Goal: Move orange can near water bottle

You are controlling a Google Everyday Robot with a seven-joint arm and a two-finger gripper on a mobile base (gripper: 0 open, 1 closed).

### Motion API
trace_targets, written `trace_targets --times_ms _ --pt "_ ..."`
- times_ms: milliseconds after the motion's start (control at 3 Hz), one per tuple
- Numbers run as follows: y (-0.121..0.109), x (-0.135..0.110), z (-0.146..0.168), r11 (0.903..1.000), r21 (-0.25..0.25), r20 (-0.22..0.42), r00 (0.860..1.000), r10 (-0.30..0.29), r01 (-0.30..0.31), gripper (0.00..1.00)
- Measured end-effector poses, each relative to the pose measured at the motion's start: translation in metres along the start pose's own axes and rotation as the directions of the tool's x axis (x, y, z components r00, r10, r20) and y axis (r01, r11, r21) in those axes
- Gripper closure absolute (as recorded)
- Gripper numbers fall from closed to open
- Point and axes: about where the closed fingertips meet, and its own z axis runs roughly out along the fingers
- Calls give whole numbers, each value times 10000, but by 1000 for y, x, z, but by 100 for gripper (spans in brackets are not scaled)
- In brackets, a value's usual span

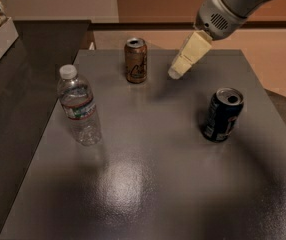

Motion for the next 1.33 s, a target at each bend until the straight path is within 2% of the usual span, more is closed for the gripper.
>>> trace_targets --times_ms 333,667,1000,1333 --pt "-8 -18 24 9999 39 731 9972 -151 148 0" --pt "-18 -40 56 9996 -197 1715 9850 -173 210 0" --pt "-21 -52 76 9977 -648 2241 9745 -66 216 0" --pt "-17 -65 97 9933 -1121 2500 9683 -6 295 0"
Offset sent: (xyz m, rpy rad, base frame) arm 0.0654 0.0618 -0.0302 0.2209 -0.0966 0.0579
